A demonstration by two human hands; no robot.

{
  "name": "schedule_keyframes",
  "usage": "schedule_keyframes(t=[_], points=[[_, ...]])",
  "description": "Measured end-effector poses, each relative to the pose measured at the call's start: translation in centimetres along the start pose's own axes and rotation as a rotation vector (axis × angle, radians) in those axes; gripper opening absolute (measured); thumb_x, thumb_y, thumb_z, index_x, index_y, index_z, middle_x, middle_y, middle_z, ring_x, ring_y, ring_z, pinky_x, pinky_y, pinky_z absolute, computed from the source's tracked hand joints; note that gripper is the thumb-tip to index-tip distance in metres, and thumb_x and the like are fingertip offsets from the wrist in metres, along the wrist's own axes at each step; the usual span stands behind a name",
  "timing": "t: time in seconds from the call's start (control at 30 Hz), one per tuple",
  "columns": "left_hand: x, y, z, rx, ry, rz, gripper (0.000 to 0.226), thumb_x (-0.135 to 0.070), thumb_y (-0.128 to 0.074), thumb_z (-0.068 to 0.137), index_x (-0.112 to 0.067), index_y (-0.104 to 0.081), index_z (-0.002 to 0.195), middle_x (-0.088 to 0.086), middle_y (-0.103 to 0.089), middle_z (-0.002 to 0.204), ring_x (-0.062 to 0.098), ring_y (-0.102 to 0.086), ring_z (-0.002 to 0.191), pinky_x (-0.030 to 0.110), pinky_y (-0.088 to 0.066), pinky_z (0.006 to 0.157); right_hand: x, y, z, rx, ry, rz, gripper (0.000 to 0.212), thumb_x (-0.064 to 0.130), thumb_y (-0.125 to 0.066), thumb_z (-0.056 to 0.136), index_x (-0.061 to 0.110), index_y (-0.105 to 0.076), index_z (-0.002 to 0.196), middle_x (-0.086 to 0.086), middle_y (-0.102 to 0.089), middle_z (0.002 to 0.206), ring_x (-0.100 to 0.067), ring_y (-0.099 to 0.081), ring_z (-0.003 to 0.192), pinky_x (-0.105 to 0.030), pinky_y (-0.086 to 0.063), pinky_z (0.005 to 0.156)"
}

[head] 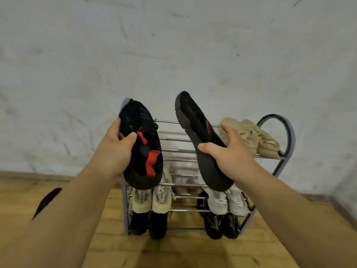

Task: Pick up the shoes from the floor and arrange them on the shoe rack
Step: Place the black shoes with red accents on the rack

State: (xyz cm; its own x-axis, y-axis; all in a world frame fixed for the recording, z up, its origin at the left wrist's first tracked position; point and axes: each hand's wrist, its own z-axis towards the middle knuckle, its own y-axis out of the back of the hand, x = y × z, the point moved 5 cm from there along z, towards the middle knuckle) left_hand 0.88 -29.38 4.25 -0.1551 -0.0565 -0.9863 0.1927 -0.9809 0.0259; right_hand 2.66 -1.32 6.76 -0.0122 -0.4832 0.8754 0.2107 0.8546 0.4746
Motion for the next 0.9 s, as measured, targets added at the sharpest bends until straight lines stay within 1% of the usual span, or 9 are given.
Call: schedule_keyframes(t=[0.07, 0.17, 0.33, 0.47, 0.57, 0.67, 0.73, 0.83, 0.9], points=[[1.2, 0.3, 1.0, 0.033, 0.003, 0.087, 0.056, -0.027, -0.052, 0.1, -0.054, -0.04, 0.147, -0.012, -0.063, 0.137, 0.017, -0.062, 0.122, 0.043, -0.053, 0.101, 0.9, -2.2, 2.2, -0.01, 0.001, -0.059, 0.097, 0.049, -0.08, 0.079, 0.039, -0.025, 0.158, 0.0, -0.05, 0.149, -0.026, -0.057, 0.12, -0.043, -0.049, 0.098], [2.2, -0.9, 2.3, 0.066, 0.011, 0.096, 0.051, -0.024, -0.049, 0.104, -0.05, -0.041, 0.148, -0.014, -0.065, 0.131, 0.012, -0.064, 0.116, 0.032, -0.055, 0.093, 1.2, -4.1, 5.8, -0.045, -0.031, -0.101, 0.1, 0.047, -0.079, 0.08, 0.03, -0.021, 0.16, -0.003, -0.048, 0.153, -0.03, -0.054, 0.126, -0.038, -0.044, 0.093], [2.8, -3.6, 4.1, 0.036, 0.048, 0.082, 0.057, -0.033, -0.052, 0.101, -0.045, -0.035, 0.154, -0.008, -0.057, 0.145, 0.021, -0.059, 0.126, 0.047, -0.053, 0.104, 0.1, -5.2, 8.7, -0.03, -0.079, -0.192, 0.085, 0.051, -0.075, 0.083, 0.02, -0.036, 0.152, -0.005, -0.055, 0.143, -0.03, -0.057, 0.122, -0.04, -0.048, 0.097], [3.3, -5.5, 4.9, 0.051, 0.076, 0.053, 0.055, -0.033, -0.05, 0.104, -0.042, -0.033, 0.156, -0.012, -0.056, 0.141, 0.019, -0.059, 0.122, 0.04, -0.052, 0.102, -1.6, -4.5, 7.2, 0.024, 0.001, -0.089, 0.066, 0.047, -0.075, 0.088, 0.033, -0.045, 0.146, 0.007, -0.057, 0.132, -0.016, -0.057, 0.114, -0.037, -0.048, 0.099], [3.3, -6.4, 5.2, 0.061, 0.093, 0.033, 0.054, -0.029, -0.045, 0.108, -0.044, -0.029, 0.158, -0.014, -0.053, 0.133, 0.012, -0.059, 0.11, 0.031, -0.051, 0.091, -3.6, -3.3, 6.1, 0.001, -0.009, -0.036, 0.07, 0.052, -0.074, 0.086, 0.039, -0.045, 0.148, 0.005, -0.051, 0.145, -0.016, -0.053, 0.13, -0.046, -0.046, 0.109], [3.5, -7.2, 5.3, 0.06, 0.136, 0.002, 0.054, -0.027, -0.047, 0.106, -0.045, -0.035, 0.155, -0.012, -0.057, 0.136, 0.018, -0.061, 0.115, 0.042, -0.053, 0.1, -4.5, -2.1, 6.0, -0.037, -0.016, -0.004, 0.061, 0.052, -0.072, 0.088, 0.044, -0.049, 0.144, 0.005, -0.054, 0.137, -0.015, -0.053, 0.129, -0.045, -0.047, 0.107], [3.0, -7.7, 4.9, 0.072, 0.153, -0.004, 0.055, -0.024, -0.059, 0.096, -0.042, -0.045, 0.146, -0.007, -0.062, 0.129, 0.021, -0.064, 0.113, 0.047, -0.055, 0.098, -4.9, -1.8, 5.9, -0.044, -0.029, 0.036, 0.054, 0.048, -0.07, 0.089, 0.042, -0.053, 0.14, 0.005, -0.061, 0.127, -0.012, -0.061, 0.117, -0.04, -0.05, 0.101], [3.7, -8.2, 5.3, 0.095, 0.21, -0.085, 0.1, -0.036, -0.069, 0.055, -0.045, -0.039, 0.15, 0.004, -0.053, 0.144, 0.033, -0.059, 0.123, 0.055, -0.053, 0.1, -5.5, -2.2, 5.9, 0.0, -0.08, 0.116, 0.059, 0.056, -0.07, 0.079, 0.042, -0.059, 0.135, 0.007, -0.068, 0.124, -0.012, -0.068, 0.109, -0.046, -0.055, 0.099], [6.0, -8.6, 6.8, 0.135, 0.205, -0.067, 0.106, -0.033, -0.071, 0.047, -0.049, -0.039, 0.147, 0.009, -0.048, 0.149, 0.039, -0.056, 0.127, 0.059, -0.052, 0.099, -6.0, -2.5, 6.0, 0.039, -0.106, 0.19, 0.064, 0.062, -0.068, 0.069, 0.046, -0.059, 0.131, 0.009, -0.069, 0.125, -0.014, -0.07, 0.11, -0.049, -0.057, 0.098]])
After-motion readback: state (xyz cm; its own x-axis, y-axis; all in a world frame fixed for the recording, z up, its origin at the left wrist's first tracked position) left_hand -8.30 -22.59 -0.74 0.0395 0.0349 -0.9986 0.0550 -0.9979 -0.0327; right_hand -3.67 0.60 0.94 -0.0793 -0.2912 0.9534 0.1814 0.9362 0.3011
